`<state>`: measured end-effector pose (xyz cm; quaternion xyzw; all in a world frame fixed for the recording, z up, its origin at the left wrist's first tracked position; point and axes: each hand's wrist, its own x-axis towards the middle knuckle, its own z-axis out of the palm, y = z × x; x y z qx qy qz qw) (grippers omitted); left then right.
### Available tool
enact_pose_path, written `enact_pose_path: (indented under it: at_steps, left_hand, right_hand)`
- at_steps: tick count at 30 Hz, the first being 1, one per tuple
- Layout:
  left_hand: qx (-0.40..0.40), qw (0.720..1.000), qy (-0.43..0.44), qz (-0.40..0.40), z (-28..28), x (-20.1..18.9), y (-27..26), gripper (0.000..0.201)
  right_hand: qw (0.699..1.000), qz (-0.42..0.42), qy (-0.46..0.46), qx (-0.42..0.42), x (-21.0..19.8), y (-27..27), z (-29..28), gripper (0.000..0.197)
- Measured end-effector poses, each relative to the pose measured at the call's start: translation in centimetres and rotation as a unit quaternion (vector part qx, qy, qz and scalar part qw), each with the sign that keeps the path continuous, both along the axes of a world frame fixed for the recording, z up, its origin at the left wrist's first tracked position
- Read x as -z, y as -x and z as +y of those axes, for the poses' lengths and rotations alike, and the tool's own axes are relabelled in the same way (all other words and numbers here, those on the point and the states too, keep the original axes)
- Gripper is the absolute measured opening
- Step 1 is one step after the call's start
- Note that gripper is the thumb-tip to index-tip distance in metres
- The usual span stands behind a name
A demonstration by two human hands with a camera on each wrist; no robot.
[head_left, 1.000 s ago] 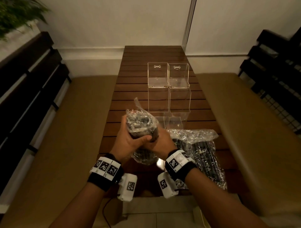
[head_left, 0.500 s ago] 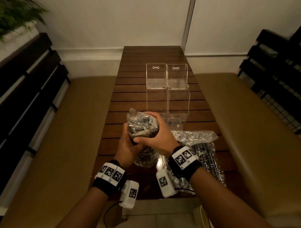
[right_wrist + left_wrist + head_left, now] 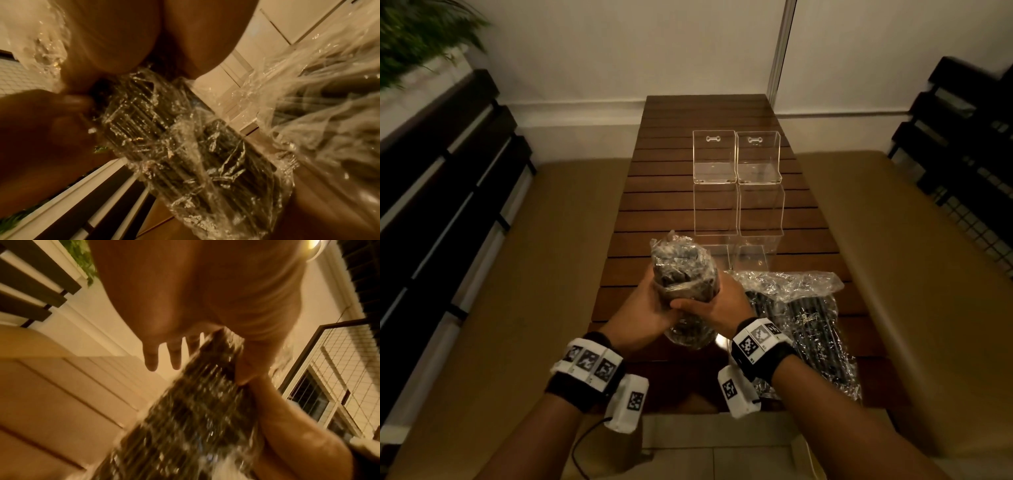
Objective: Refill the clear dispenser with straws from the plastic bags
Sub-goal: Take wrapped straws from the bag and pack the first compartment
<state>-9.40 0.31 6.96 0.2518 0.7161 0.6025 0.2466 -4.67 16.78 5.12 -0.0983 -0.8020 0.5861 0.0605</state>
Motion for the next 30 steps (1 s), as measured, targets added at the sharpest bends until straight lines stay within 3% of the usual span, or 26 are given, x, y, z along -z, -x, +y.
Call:
enact_pose_path:
  at_steps: [2,5,9,14,16,19,21,25,30]
  left_hand:
    - [0.018,1.0,0.009,0.0,-0.8,-1.3,0.0,0.091]
    - [-0.04,0.999,-0.016,0.022,-0.6,-2.3,-0.5,0.089]
    - [-0.107,0.991,-0.08,-0.007,1.2,-1.4,-0.6,0.088]
    - [-0.123,0.988,-0.089,-0.019,1.7,-0.1,-0.6,0.09]
    - [-0.126,0.989,-0.076,-0.013,1.7,0.5,-0.7,0.089]
    - [-0.125,0.99,-0.059,-0.004,1.8,0.9,-0.6,0.08]
    - [-0.126,0.991,-0.048,0.018,2.1,0.9,-0.6,0.082]
    - [-0.129,0.99,-0.042,0.035,2.5,1.9,-0.4,0.081]
    - [-0.145,0.986,-0.01,0.075,2.3,3.4,0.0,0.08]
  right_hand:
    - [1.0,0.004,-0.016,-0.015,0.1,0.0,0.0,0.077]
    - [0.999,0.01,-0.043,-0.029,0.1,-0.3,-0.2,0.062]
    - [0.989,-0.002,-0.142,-0.038,0.5,-0.3,-0.1,0.034]
    - [0.979,-0.03,-0.181,-0.086,1.0,-0.1,0.7,0.022]
    - [0.975,-0.04,-0.184,-0.121,0.4,-0.4,1.3,0.03]
    - [0.991,-0.05,-0.075,-0.094,-0.3,-1.2,2.6,0.088]
    - [0.997,-0.038,-0.02,-0.07,-1.0,-1.7,3.2,0.106]
    - [0.997,-0.011,0.011,-0.071,-3.1,-0.9,1.8,0.089]
    - [0.999,-0.002,-0.035,-0.007,-1.5,0.3,0.5,0.078]
